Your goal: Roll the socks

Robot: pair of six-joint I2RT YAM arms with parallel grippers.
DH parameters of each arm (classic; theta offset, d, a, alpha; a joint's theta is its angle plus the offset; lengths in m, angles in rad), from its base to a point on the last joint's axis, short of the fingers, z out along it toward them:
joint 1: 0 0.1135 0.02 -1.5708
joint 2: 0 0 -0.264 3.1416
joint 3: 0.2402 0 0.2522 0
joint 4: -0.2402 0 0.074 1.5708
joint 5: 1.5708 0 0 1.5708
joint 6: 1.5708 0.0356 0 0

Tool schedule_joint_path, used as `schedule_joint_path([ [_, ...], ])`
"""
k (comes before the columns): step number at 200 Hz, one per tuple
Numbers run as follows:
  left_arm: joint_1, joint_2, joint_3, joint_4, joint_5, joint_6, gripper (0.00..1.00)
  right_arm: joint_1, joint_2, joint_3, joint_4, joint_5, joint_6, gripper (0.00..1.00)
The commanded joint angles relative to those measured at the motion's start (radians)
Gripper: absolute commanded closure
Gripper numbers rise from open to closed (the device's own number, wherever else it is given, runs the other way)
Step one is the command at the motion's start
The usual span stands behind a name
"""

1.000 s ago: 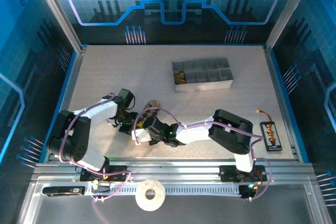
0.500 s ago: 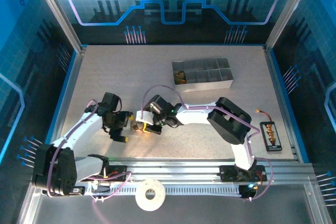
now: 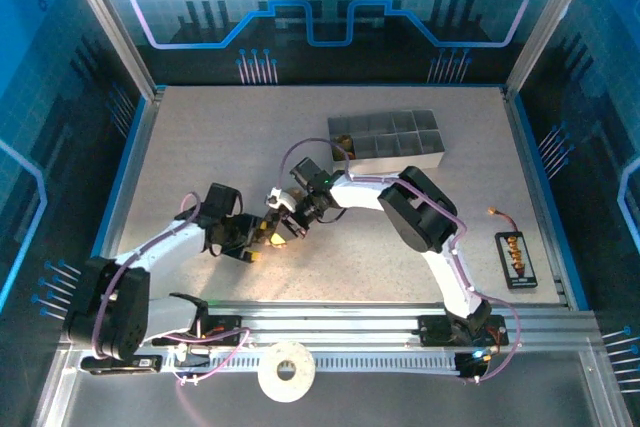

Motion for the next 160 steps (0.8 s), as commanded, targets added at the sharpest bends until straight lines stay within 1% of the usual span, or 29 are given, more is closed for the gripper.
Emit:
schedule_joint_path([
  [1,-0.019,0.058,-0.005,-0.020,-0.014,0.047,0.55,-0.003,0.056,-0.010,-0.131,0.027,0.043,1.00],
  [5,-0.021,0.070,-0.003,-0.036,-0.016,0.049,0.60,-0.001,0.052,-0.011,-0.128,0.034,0.042,0.99],
  [14,-0.026,0.094,-0.003,-0.060,-0.016,0.053,0.70,-0.001,0.033,-0.022,-0.112,0.054,0.038,0.93],
  [22,-0.031,0.110,-0.002,-0.091,-0.019,0.050,0.77,0.001,0.007,-0.042,-0.087,0.080,0.030,0.86],
  [29,-0.035,0.119,-0.004,-0.108,-0.023,0.049,0.82,0.006,-0.022,-0.061,-0.065,0.115,0.009,0.78],
  [49,-0.048,0.121,0.009,-0.183,-0.045,0.034,0.87,0.042,-0.157,-0.144,0.023,0.293,-0.086,0.67],
  [64,-0.059,0.123,0.038,-0.260,-0.067,0.024,0.89,0.087,-0.296,-0.277,0.199,0.488,-0.158,0.58],
  [75,-0.065,0.128,0.065,-0.303,-0.078,0.016,0.89,0.115,-0.387,-0.378,0.344,0.593,-0.209,0.50],
  [85,-0.068,0.137,0.085,-0.339,-0.082,0.009,0.89,0.143,-0.443,-0.442,0.432,0.674,-0.249,0.45],
  [98,-0.073,0.153,0.105,-0.361,-0.080,-0.002,0.89,0.191,-0.473,-0.473,0.458,0.782,-0.304,0.44],
  [113,-0.076,0.175,0.126,-0.375,-0.069,-0.013,0.89,0.259,-0.471,-0.486,0.456,0.896,-0.380,0.44],
  [137,-0.079,0.211,0.156,-0.384,-0.062,-0.012,0.89,0.348,-0.433,-0.489,0.478,0.980,-0.472,0.43],
  [160,-0.080,0.236,0.173,-0.381,-0.052,-0.010,0.89,0.394,-0.368,-0.453,0.479,1.064,-0.510,0.44],
])
